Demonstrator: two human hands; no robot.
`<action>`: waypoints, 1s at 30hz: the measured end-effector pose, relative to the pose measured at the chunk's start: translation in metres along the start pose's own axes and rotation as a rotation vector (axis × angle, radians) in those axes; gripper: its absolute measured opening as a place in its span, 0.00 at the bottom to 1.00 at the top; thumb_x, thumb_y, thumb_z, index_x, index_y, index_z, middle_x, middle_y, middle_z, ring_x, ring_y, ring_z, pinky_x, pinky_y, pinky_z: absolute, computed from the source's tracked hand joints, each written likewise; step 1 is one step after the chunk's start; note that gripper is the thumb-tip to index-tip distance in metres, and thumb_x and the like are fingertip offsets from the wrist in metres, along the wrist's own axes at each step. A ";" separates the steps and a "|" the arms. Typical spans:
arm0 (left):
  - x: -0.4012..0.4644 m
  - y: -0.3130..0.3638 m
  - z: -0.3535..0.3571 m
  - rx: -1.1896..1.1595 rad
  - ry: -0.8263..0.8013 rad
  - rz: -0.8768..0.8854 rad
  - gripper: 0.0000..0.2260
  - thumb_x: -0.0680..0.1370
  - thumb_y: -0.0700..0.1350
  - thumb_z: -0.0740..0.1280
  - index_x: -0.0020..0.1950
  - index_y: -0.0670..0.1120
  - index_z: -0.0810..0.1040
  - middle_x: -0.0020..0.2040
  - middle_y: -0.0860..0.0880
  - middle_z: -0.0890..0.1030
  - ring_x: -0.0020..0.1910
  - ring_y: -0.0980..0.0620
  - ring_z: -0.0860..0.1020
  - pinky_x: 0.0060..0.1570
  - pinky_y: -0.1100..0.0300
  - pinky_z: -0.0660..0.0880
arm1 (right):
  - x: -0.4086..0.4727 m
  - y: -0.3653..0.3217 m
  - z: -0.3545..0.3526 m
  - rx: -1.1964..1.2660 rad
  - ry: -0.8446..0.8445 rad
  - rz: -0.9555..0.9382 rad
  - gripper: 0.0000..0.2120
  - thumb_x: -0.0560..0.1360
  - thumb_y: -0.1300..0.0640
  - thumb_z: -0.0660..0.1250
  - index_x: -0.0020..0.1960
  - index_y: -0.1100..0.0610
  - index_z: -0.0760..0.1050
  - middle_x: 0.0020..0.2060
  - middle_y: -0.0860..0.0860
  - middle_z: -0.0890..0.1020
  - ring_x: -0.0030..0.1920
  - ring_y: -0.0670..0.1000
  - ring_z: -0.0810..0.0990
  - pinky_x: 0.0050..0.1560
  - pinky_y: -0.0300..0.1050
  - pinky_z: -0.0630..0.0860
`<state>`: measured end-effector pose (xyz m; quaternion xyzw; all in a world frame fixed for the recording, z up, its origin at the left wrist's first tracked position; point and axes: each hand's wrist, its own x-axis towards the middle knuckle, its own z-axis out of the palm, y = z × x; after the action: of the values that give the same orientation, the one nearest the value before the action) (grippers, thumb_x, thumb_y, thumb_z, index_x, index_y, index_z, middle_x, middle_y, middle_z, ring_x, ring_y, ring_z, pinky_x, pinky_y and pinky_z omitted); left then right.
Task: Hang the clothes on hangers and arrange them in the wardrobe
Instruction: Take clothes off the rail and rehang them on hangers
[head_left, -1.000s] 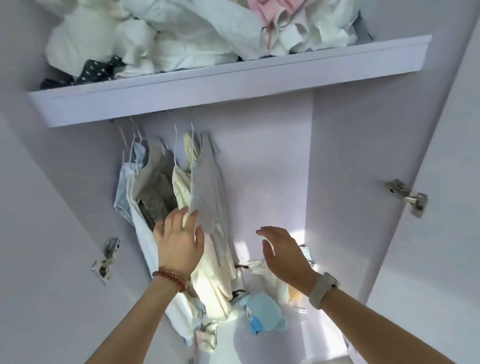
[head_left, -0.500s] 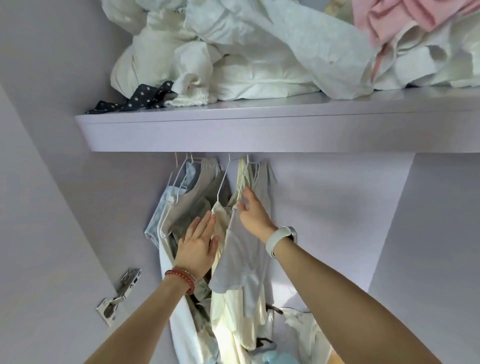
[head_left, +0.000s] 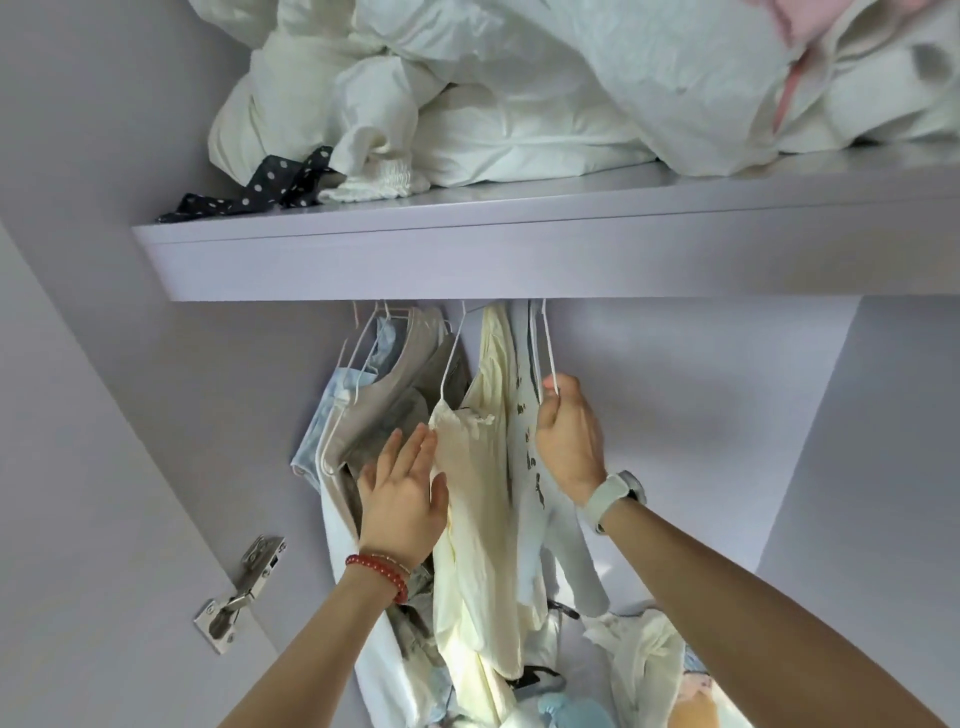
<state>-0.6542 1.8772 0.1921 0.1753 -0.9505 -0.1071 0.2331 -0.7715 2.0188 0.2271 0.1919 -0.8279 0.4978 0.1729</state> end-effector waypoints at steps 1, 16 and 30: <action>-0.002 0.008 -0.001 -0.008 0.064 0.031 0.21 0.78 0.44 0.60 0.71 0.47 0.65 0.72 0.49 0.65 0.73 0.47 0.57 0.68 0.42 0.53 | -0.011 0.010 -0.007 0.009 0.016 -0.023 0.09 0.79 0.61 0.54 0.54 0.62 0.70 0.40 0.57 0.78 0.41 0.60 0.75 0.38 0.43 0.64; -0.123 0.122 0.084 -0.326 -0.426 0.763 0.33 0.78 0.59 0.37 0.68 0.42 0.70 0.68 0.41 0.70 0.68 0.40 0.66 0.64 0.40 0.63 | -0.303 0.099 -0.160 -0.552 0.188 0.353 0.07 0.75 0.56 0.62 0.46 0.52 0.79 0.40 0.47 0.79 0.36 0.50 0.79 0.27 0.42 0.73; -0.344 0.166 0.091 -0.897 -0.960 1.379 0.17 0.74 0.50 0.57 0.41 0.41 0.81 0.37 0.46 0.82 0.36 0.45 0.80 0.40 0.58 0.69 | -0.590 -0.033 -0.161 -0.812 0.578 0.944 0.12 0.77 0.50 0.55 0.52 0.51 0.74 0.45 0.51 0.77 0.42 0.52 0.77 0.33 0.48 0.74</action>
<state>-0.4598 2.1722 0.0209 -0.5927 -0.7091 -0.3611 -0.1247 -0.2290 2.2342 0.0419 -0.4103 -0.8644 0.2012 0.2096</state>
